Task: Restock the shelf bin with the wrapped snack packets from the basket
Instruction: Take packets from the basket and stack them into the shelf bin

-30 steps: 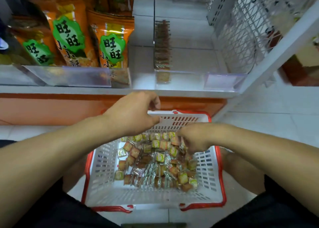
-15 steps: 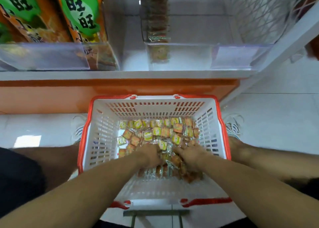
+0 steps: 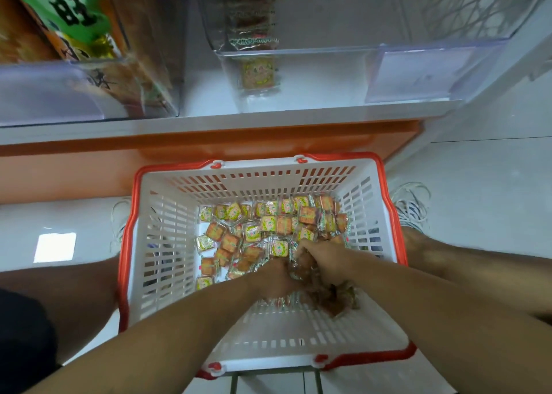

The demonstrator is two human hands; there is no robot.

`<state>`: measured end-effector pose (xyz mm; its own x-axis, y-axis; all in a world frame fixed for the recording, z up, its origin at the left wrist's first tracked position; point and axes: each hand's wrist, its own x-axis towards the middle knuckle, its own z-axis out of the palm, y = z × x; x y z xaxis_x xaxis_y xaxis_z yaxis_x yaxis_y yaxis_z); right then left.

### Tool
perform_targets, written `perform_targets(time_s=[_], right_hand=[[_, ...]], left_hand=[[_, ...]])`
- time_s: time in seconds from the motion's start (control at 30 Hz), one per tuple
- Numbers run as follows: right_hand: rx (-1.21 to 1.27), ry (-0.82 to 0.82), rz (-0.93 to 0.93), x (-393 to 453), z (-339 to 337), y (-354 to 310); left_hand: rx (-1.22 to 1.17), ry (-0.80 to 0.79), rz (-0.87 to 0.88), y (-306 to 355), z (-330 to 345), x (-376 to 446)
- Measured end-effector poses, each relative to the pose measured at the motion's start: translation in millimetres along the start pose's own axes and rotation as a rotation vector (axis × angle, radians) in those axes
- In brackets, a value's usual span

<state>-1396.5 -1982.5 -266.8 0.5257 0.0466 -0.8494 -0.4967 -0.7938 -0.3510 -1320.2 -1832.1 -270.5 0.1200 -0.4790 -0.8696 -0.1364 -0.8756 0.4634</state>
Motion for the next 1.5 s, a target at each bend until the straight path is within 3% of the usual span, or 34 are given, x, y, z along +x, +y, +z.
perform_targets(time_s=[0.07, 0.17, 0.27, 0.4, 0.57, 0.9, 1.03, 1.2, 1.27, 1.37, 1.5], right_hand=[[0.07, 0.027, -0.011, -0.8, 0.5, 2.4], [0.136, 0.118, 0.004, -1.8, 1.1, 3.8], [0.08, 0.031, -0.002, -0.9, -5.5, 3.8], [-0.025, 0.023, 0.0, -3.4, -8.7, 3.6], [0.148, 0.143, 0.001, -16.1, -31.4, -9.3], [-0.291, 0.139, -0.163, -153.8, -148.5, -113.1], [-0.291, 0.41, -0.408, -247.0, -195.5, -149.2], [0.443, 0.781, -0.902, -293.6, -229.0, -164.1], [0.551, 0.921, -1.013, -287.6, -225.4, -167.0], [0.423, 1.071, -1.063, -275.2, -216.3, -170.0], [0.038, 1.203, -1.175, -262.8, -210.5, -170.0]], left_hand=[[0.045, -0.013, -0.005, 6.2, 5.1, 2.1], [0.009, 0.129, -0.021, 7.6, 19.6, 2.9], [-0.081, 0.248, -0.006, 5.9, 27.9, 1.0], [-0.109, 0.173, 0.056, 8.4, 13.3, -1.0], [-0.198, 0.17, -0.001, 3.6, -23.2, -12.4], [-0.255, -0.113, 0.13, 64.6, -135.2, -126.5], [-0.279, -0.138, 0.313, 99.8, -161.3, -210.9], [-0.869, -0.163, 0.595, 124.6, -173.4, -285.3], [-1.039, -0.137, 0.662, 130.9, -172.9, -295.6], [-1.251, -0.118, 0.675, 139.5, -172.3, -298.4], [-1.389, -0.234, 0.704, 148.8, -176.6, -301.7]])
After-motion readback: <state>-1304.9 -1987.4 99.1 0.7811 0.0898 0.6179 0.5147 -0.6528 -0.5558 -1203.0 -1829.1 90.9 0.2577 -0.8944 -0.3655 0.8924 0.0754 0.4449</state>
